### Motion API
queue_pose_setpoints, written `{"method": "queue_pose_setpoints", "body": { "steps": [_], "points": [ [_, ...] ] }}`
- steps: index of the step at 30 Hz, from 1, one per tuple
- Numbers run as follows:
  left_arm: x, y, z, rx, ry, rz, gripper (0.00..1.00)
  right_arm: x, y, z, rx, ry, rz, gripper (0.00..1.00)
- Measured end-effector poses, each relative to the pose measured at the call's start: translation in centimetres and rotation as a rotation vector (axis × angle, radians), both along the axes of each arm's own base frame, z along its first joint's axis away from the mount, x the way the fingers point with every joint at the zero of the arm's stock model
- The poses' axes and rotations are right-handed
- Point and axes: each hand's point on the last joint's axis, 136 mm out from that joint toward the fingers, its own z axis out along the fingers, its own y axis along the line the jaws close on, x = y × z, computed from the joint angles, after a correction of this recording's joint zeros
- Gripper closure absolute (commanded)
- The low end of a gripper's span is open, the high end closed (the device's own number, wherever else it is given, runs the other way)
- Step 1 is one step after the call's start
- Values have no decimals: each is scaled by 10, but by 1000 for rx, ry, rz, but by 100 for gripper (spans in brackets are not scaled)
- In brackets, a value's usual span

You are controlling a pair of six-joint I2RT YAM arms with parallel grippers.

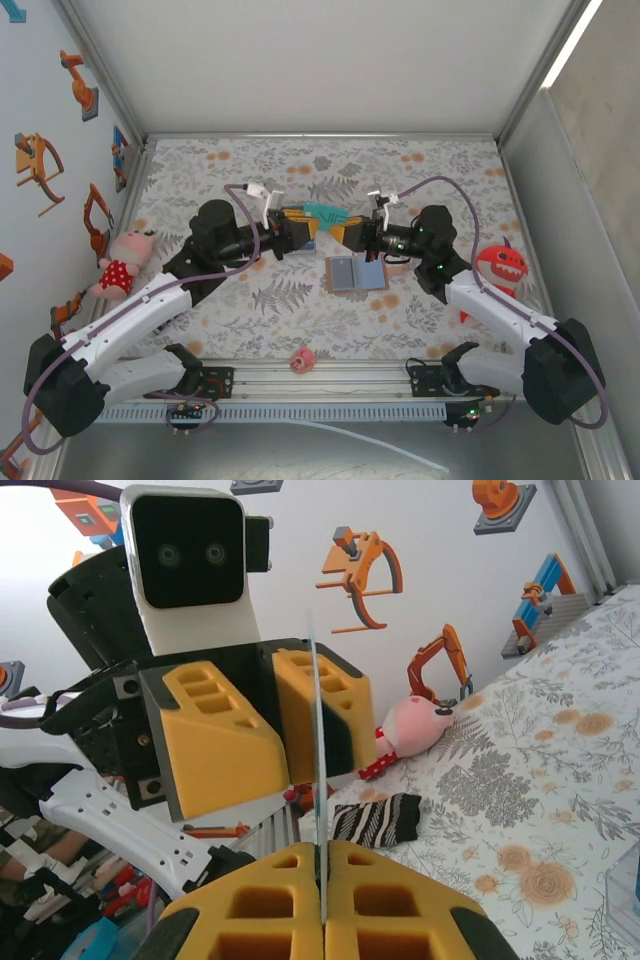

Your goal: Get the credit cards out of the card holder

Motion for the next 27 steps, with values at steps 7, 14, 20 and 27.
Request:
{"method": "queue_pose_setpoints", "body": {
  "steps": [7,14,20,27],
  "points": [
    [-1,4,-3,81,-8,6,1,-6,-5,-4,-58,-16,-13,100],
    [-5,18,25,141,-124,39,3,-15,-12,-2,-148,-53,-16,100],
    [-9,23,25,219,-185,21,6,-23,-12,-17,-238,-32,15,100],
    [-17,13,18,304,-196,-83,16,-38,-2,-35,-338,-21,99,100]
  ]
}}
